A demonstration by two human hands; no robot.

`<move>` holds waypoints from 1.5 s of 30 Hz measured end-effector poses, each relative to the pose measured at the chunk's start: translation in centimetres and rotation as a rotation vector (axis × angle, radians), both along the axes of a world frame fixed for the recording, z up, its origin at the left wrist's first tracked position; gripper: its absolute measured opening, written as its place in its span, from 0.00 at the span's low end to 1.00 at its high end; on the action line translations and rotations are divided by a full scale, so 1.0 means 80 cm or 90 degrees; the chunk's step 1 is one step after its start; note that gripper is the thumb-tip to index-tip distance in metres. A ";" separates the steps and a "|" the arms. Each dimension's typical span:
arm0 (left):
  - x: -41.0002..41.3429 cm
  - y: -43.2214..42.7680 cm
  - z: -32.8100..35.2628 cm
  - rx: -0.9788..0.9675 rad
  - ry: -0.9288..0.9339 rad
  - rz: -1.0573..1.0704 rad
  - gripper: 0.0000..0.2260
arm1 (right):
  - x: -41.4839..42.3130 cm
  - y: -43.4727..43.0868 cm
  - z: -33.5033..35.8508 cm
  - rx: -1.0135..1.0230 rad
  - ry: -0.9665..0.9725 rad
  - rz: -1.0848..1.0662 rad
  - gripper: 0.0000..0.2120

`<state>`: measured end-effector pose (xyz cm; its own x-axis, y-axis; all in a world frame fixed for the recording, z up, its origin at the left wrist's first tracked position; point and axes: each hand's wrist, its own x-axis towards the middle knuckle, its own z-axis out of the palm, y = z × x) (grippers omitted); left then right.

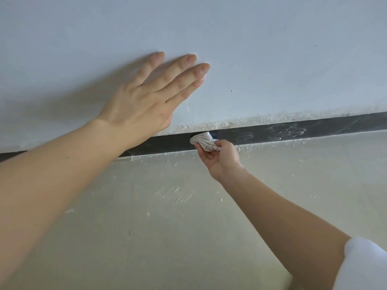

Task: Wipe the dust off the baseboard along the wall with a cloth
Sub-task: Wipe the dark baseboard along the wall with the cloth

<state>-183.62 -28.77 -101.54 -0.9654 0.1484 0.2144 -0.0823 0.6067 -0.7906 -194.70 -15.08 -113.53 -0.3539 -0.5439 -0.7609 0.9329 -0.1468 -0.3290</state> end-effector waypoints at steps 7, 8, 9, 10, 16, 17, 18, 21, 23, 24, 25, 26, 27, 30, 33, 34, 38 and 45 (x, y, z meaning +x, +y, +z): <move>-0.007 -0.009 -0.028 0.090 0.084 0.014 0.30 | -0.083 0.083 -0.005 0.076 0.053 -0.164 0.13; -0.008 -0.008 -0.030 0.107 0.090 0.015 0.30 | -0.086 0.092 -0.008 0.094 0.056 -0.158 0.13; -0.009 -0.008 -0.032 0.113 0.098 0.016 0.30 | -0.083 0.097 -0.011 0.112 0.056 -0.125 0.13; -0.009 -0.008 -0.034 0.112 0.108 0.014 0.30 | -0.073 0.097 -0.015 0.125 0.057 -0.071 0.12; 0.006 -0.030 -0.032 0.051 0.070 -0.014 0.34 | 0.057 0.009 -0.048 0.031 0.075 0.355 0.13; 0.009 -0.036 -0.026 0.039 0.050 -0.029 0.33 | 0.078 -0.011 -0.050 0.004 0.050 0.376 0.14; 0.010 -0.041 -0.020 0.029 0.035 -0.046 0.32 | 0.095 -0.030 -0.051 -0.018 0.027 0.380 0.13; 0.010 -0.045 -0.012 -0.007 0.015 -0.079 0.28 | 0.133 -0.078 -0.053 -0.057 -0.040 0.326 0.14; 0.009 -0.045 -0.013 -0.021 0.011 -0.084 0.27 | 0.144 -0.094 -0.056 -0.055 -0.080 0.261 0.14; 0.009 -0.044 -0.014 -0.023 0.010 -0.086 0.27 | 0.146 -0.097 -0.055 -0.052 -0.091 0.233 0.10; 0.009 -0.044 -0.015 -0.024 0.009 -0.087 0.27 | 0.146 -0.098 -0.052 -0.050 -0.107 0.204 0.07; 0.008 -0.044 -0.015 -0.024 0.011 -0.087 0.27 | 0.146 -0.097 -0.048 -0.055 -0.124 0.175 0.06; 0.008 -0.044 -0.015 -0.024 0.015 -0.086 0.27 | 0.144 -0.096 -0.043 -0.063 -0.149 0.136 0.06; 0.007 -0.041 -0.016 -0.020 0.025 -0.080 0.28 | 0.131 -0.085 -0.033 -0.085 -0.223 0.032 0.07; 0.008 -0.036 -0.014 -0.001 0.024 -0.066 0.28 | 0.101 -0.066 -0.022 -0.115 -0.231 -0.018 0.09; 0.008 -0.034 -0.014 0.004 0.024 -0.061 0.29 | 0.089 -0.057 -0.020 -0.122 -0.221 -0.028 0.09; 0.009 -0.025 -0.017 0.046 0.025 -0.036 0.28 | 0.041 -0.017 -0.015 -0.122 -0.200 -0.086 0.09; 0.012 -0.018 -0.014 0.072 0.014 -0.008 0.31 | -0.040 0.061 -0.017 -0.078 -0.091 -0.208 0.11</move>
